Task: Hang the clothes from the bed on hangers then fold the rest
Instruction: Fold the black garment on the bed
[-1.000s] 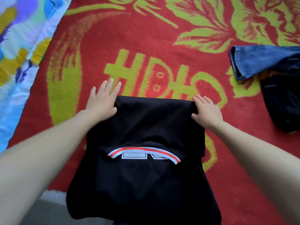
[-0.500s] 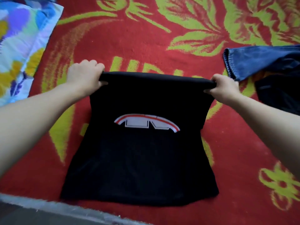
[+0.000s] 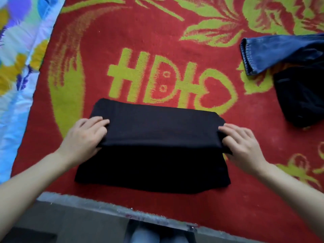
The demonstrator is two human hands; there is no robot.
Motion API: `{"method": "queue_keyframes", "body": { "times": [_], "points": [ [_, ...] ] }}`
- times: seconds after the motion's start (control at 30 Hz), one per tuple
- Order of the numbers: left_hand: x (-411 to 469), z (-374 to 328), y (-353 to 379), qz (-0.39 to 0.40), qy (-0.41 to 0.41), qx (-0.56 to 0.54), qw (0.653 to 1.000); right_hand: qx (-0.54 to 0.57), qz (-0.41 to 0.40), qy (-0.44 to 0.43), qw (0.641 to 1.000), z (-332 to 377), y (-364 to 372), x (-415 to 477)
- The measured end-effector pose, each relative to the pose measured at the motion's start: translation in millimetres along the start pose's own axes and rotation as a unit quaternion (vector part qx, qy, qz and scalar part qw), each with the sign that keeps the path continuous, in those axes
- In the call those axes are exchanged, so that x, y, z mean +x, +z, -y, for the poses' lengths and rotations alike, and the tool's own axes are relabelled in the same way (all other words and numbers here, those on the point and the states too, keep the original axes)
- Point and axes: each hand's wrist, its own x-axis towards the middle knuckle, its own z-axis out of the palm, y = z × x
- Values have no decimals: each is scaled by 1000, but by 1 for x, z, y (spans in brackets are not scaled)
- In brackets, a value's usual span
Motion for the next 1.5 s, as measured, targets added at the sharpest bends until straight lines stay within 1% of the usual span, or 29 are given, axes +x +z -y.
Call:
{"method": "queue_keyframes", "body": {
  "times": [0.03,0.1,0.17,0.2,0.27,0.3,0.37,0.4,0.47,0.53,0.6,0.7,0.73,0.77,0.83,0.87,0.9,0.93,0.97,1.0,1.03,1.07,1.17,1.23,1.3,1.33,1.37,1.4,1.5],
  "points": [
    [-17,-9,11,-1,6,0,1000,-12,22,-36,999,7,5,-16],
    [-48,-28,35,-10,15,11,1000,-29,55,-76,995,19,19,-48],
    [-69,-49,56,2,-15,7,1000,-47,132,-86,986,36,35,-73],
    [-77,-62,65,32,-41,8,999,-55,188,-81,977,45,42,-83],
    [-81,-84,78,104,-103,13,989,-54,288,-38,956,64,53,-89],
    [-79,-93,80,128,-138,10,982,-45,319,10,946,70,55,-88],
    [-74,-107,82,130,-192,-15,973,-29,325,62,943,79,56,-85],
    [-68,-112,80,111,-203,-32,972,-15,299,73,951,84,54,-81],
    [-50,-124,78,61,-186,-58,979,18,226,90,970,93,54,-71],
    [-31,-133,80,48,-163,-53,984,32,200,124,971,102,59,-58],
    [-21,-133,90,82,-171,-62,980,10,227,138,964,105,67,-50],
    [-36,-118,113,206,-202,-16,957,-15,360,143,922,95,83,-57],
    [-42,-111,120,228,-195,-3,954,-17,374,143,916,90,86,-60],
    [-47,-107,125,243,-190,3,951,-18,359,139,923,89,83,-62],
    [-50,-106,123,238,-193,8,952,-7,276,170,946,92,80,-65],
    [-48,-109,118,225,-199,6,954,-4,223,208,952,94,78,-65],
    [-47,-112,114,193,-207,-7,959,7,190,276,942,96,77,-66],
    [-46,-116,109,156,-213,-33,964,30,163,368,915,97,78,-69],
    [-47,-120,105,115,-215,-45,969,63,154,473,865,96,78,-70],
    [-50,-124,102,91,-222,-54,969,113,164,575,794,95,78,-71],
    [-54,-126,101,77,-232,-56,968,164,167,646,727,92,78,-71],
    [-57,-129,102,67,-249,-59,964,196,171,680,686,89,78,-71],
    [-71,-134,105,80,-312,-89,943,193,133,710,664,85,79,-64],
    [-78,-134,105,104,-332,-107,931,239,104,746,613,87,83,-55],
    [-81,-133,107,148,-344,-108,921,305,93,765,559,91,80,-45],
    [-81,-130,108,169,-345,-109,917,329,97,764,546,96,76,-37],
    [-81,-126,109,182,-345,-108,914,329,108,751,563,101,70,-28],
    [-79,-122,108,195,-342,-110,913,303,122,734,595,108,62,-17],
    [-74,-113,96,193,-341,-156,907,175,155,647,726,139,34,27]
  ]
}}
